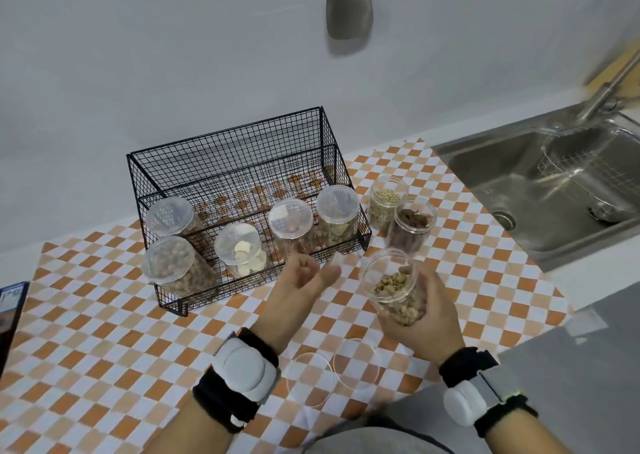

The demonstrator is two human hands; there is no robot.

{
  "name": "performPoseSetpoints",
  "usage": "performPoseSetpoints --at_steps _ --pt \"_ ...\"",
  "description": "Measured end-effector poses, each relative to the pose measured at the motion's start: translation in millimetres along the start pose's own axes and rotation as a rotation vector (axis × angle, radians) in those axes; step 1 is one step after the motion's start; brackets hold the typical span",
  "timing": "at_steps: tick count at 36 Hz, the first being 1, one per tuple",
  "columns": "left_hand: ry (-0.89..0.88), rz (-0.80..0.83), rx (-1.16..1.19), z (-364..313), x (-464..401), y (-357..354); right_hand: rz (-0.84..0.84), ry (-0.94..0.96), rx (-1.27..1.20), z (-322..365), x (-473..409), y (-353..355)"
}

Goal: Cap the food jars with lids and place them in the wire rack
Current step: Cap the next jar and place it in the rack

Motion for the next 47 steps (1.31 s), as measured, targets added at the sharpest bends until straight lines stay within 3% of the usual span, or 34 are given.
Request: performPoseSetpoints --at_steps 8,29,40,43,47 --pt "-0.177 -0.039 -0.33 -25.3 14.4 4.1 0.101 0.156 0.121 31.1 -0.3 -20.1" --pt "-0.137 -0.024 -0.451 -25.3 23.4 5.6 0.185 0.304 0.189 74.3 -2.9 -50.1" --pt "-0.126 0.008 -0.532 -22.8 21.4 12.9 0.352 0.237 0.226 83.7 -6.4 -59.2" --pt "-0.117 -0.036 -0.463 -22.4 19.9 19.3 0.358 0.231 0.143 88.5 -6.8 -58.3" --pt "-0.109 -0.073 -0.256 -21.0 17.4 31.1 0.316 -0.001 -0.228 78.3 -10.9 -51.3"
Point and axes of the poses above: each hand's wrist, its own x-axis away from the middle knuckle, its own y-axis out of the back of the hand, z = x × y, the point moved 6 cm from there along -x, towards the middle knuckle, and after that the axes turned 8 degrees about -x, right-handed, at the moved point
